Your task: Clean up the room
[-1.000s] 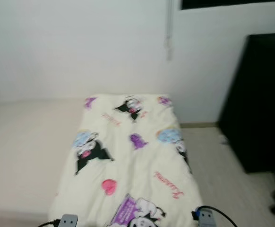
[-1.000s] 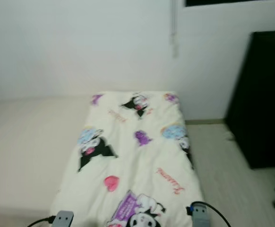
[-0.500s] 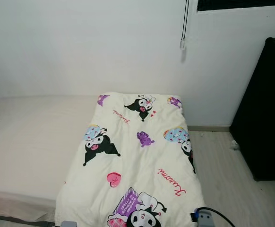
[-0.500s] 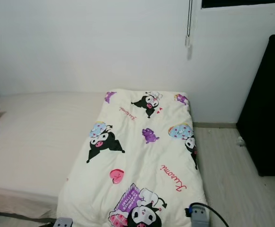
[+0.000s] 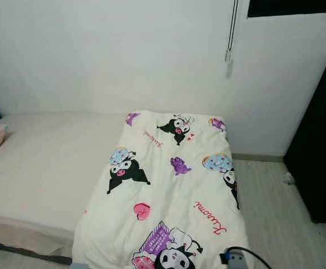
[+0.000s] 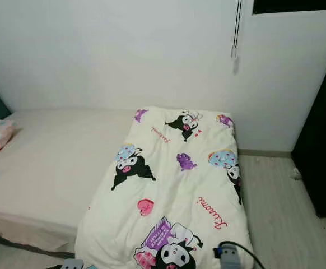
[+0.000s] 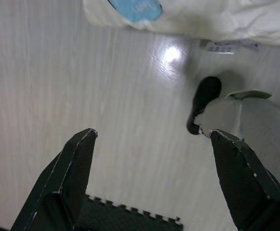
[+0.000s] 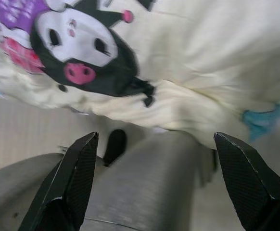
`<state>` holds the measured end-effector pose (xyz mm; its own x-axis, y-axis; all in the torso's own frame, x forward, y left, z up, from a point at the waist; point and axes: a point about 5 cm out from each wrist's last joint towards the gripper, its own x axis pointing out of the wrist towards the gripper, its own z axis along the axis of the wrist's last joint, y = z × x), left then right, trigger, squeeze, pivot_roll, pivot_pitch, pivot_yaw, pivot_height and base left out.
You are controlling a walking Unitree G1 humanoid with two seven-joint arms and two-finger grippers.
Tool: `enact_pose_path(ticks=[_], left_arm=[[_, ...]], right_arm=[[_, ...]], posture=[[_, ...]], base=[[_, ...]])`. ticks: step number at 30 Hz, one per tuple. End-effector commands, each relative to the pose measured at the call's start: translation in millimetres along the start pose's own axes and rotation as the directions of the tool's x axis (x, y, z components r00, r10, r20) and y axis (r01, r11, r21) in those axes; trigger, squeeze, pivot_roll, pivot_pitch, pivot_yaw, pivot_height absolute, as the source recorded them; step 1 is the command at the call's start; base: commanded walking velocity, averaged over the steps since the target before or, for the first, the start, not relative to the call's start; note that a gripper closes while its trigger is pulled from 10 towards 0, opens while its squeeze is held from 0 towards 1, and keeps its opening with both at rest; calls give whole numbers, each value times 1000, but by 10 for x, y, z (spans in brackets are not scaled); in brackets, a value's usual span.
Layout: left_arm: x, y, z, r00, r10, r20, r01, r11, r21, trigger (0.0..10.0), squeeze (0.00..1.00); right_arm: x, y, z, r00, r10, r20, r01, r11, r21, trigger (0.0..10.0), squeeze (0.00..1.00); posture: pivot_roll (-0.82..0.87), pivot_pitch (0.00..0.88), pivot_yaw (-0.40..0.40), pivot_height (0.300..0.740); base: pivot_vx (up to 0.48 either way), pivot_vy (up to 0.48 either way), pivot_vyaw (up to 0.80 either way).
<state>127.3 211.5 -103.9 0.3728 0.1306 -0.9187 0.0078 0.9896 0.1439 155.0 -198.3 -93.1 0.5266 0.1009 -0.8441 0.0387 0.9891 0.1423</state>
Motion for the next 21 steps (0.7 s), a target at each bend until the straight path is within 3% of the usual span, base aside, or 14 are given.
enact_pose_path(ticks=[1, 7, 14, 21], left_arm=[[-4, 47, -23, 1000, 15, -3, -15, 1000, -8, 10000, 0], [-3, 26, -28, 1000, 2, -6, -2, 1000, -8, 10000, 0], [-3, 0, -30, 1000, -8, -5, 8, 1000, -9, 10000, 0], [-4, 12, -34, 1000, 4, -5, -4, 1000, -21, 10000, 0]], right_arm=[[-2, 1, -23, 1000, 2, -13, -2, 1000, -14, 10000, 0], [-6, -9, -27, 1000, 2, -17, -2, 1000, -20, 10000, 0], [-2, 2, -14, 1000, 12, -20, -13, 999, -42, 10000, 0], [-1, 6, -13, 1000, 19, -22, -20, 999, -50, 10000, 0]], posture=[[-143, 0, 52, 740], [-141, 0, 47, 740], [-139, 0, 43, 740], [-137, 0, 41, 740]], base=[[0, 0, 638], [0, 0, 635], [0, -462, 636], [0, 0, 634]])
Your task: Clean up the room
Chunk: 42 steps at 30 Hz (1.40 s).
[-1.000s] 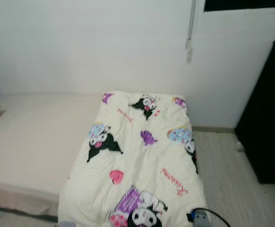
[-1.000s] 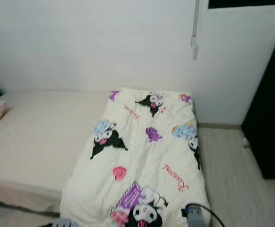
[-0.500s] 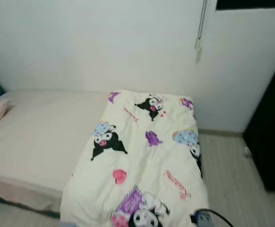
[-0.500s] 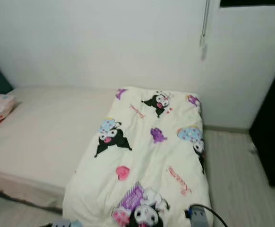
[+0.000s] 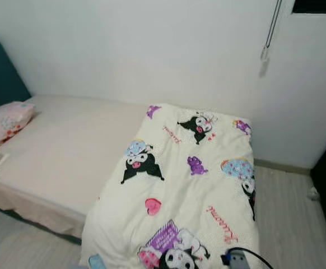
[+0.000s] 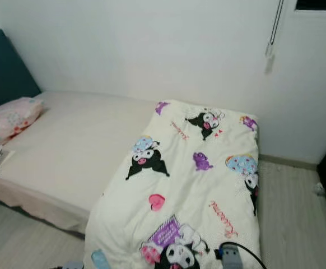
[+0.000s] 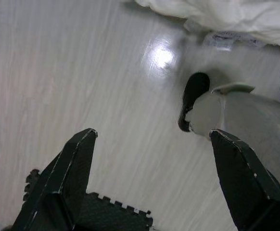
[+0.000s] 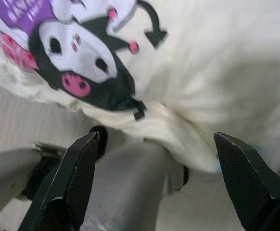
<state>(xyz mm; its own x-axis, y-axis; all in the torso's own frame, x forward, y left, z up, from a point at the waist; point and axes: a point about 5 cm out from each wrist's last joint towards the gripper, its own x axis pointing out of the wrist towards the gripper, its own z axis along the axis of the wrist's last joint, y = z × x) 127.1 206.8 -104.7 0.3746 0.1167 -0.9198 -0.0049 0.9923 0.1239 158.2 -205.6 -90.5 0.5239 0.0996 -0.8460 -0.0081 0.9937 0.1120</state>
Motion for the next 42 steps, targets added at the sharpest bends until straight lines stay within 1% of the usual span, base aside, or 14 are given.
enact_pose_path(ticks=[1, 4, 6, 9, 11, 15, 19, 31, 39, 42], left_arm=[[-6, 66, -29, 1000, 22, -7, -22, 1000, 5, 10000, 0], [-6, 68, -30, 1000, 21, -8, -21, 1000, 0, 10000, 0], [-5, 61, -29, 1000, 11, -12, -11, 1000, 18, 10000, 0], [-5, 55, -28, 1000, 9, -13, -9, 1000, 20, 10000, 0], [-5, 65, -29, 1000, 24, -12, -24, 1000, 17, 10000, 0], [-5, 79, -22, 999, 41, -8, -41, 999, -7, 10000, 0], [-5, 83, -24, 999, 37, -13, -37, 999, 9, 10000, 0], [-5, 75, -29, 999, 30, -15, -30, 999, 11, 10000, 0], [-3, 68, -13, 1000, 29, -10, -29, 1000, 5, 10000, 0], [-1, 34, -6, 1000, 13, -5, -13, 1000, -7, 10000, 0]], right_arm=[[12, 80, -55, 1000, 23, -17, -23, 1000, 4, 10000, 0], [13, 84, -54, 1000, 26, -17, -25, 1000, 3, 10000, 0], [15, 92, -54, 999, 31, -17, -31, 1000, 2, 10000, 0], [16, 101, -56, 999, 39, -18, -39, 999, 4, 10000, 0], [17, 113, -58, 999, 50, -19, -50, 999, 2, 10000, 0], [18, 120, -58, 998, 58, -20, -58, 998, -2, 10000, 0], [18, 128, -58, 997, 70, -23, -70, 998, -10, 10000, 0], [21, 161, -75, 995, 91, -35, -92, 995, -34, 10000, 0], [17, 168, -99, 993, 109, -50, -112, 993, -44, 10000, 0], [14, 170, -117, 992, 110, -59, -113, 992, -57, 10000, 0]], posture=[[-136, 0, 40, 740], [-136, 0, 40, 740], [-137, 0, 41, 740], [-138, 0, 41, 740], [-137, 0, 41, 740], [-137, 0, 40, 740], [-137, 0, 41, 740], [-137, 0, 42, 740], [-140, 0, 40, 740], [-138, 0, 38, 740]], base=[[0, 0, 638], [0, 0, 638], [0, -469, 634], [0, -469, 633], [0, -469, 638], [0, 0, 636], [0, 0, 636], [0, 0, 635], [0, 0, 636], [0, 0, 644]])
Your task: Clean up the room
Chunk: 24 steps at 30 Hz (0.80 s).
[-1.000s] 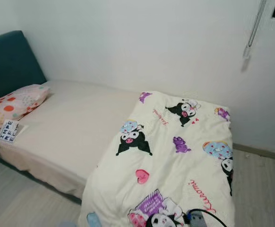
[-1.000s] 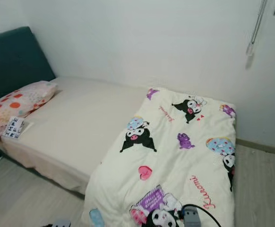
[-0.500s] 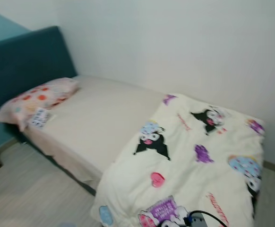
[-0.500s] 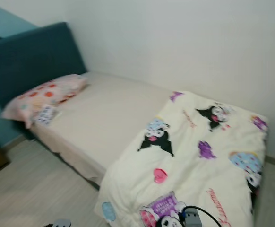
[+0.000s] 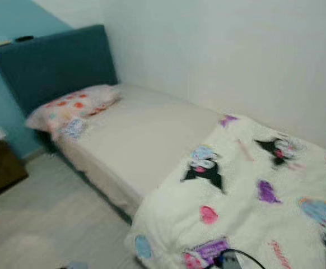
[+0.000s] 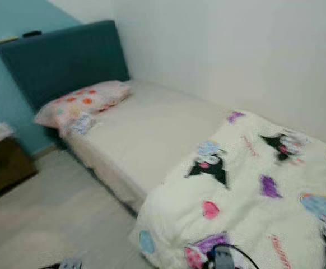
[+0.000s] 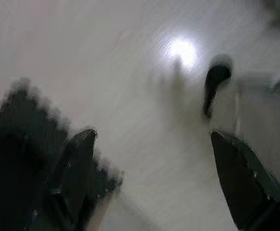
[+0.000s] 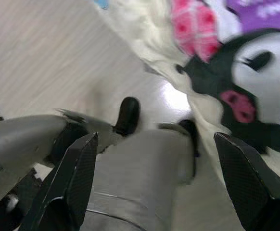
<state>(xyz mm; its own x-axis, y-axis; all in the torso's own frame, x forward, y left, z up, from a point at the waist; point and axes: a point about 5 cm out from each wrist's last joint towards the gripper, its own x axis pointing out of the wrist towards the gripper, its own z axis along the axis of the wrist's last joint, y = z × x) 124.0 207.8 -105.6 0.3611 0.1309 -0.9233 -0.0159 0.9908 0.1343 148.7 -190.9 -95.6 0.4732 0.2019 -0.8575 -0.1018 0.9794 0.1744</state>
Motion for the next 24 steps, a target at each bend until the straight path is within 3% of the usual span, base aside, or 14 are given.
enact_pose_path(ticks=[1, 13, 18, 20, 22, 24], left_arm=[[1, 10, 30, 1000, -8, 11, 8, 1000, -2, 10000, 0], [10, -111, 157, 999, -27, 46, 28, 999, -29, 10000, 0], [12, -185, 252, 997, -23, 74, 30, 996, -88, 10000, 0], [12, -185, 252, 997, -23, 74, 30, 996, -88, 10000, 0], [10, -249, 332, 994, -24, 102, 37, 991, -129, 10000, 0], [10, -249, 332, 994, -24, 102, 37, 991, -129, 10000, 0]], right_arm=[[9, 28, -5, 1000, 9, -6, -9, 1000, -14, 10000, 0], [26, 54, 49, 999, 24, -23, -27, 994, -102, 10000, 0], [38, 77, 66, 997, 34, -68, -49, 973, -227, 10000, 0], [38, 77, 66, 997, 34, -68, -49, 973, -227, 10000, 0], [43, 53, 106, 996, -6, -86, -21, 950, -311, 10000, 0], [43, 53, 106, 996, -6, -86, -21, 950, -311, 10000, 0]], posture=[[-138, 0, 38, 740], [-136, 0, 9, 740], [-98, 0, -62, 740], [-98, 0, -62, 740], [-42, 0, -128, 740], [-42, 0, -128, 740]], base=[[0, 0, 644], [0, 0, 645], [0, 0, 650], [0, 0, 650], [0, 0, 325], [0, 0, 0]])
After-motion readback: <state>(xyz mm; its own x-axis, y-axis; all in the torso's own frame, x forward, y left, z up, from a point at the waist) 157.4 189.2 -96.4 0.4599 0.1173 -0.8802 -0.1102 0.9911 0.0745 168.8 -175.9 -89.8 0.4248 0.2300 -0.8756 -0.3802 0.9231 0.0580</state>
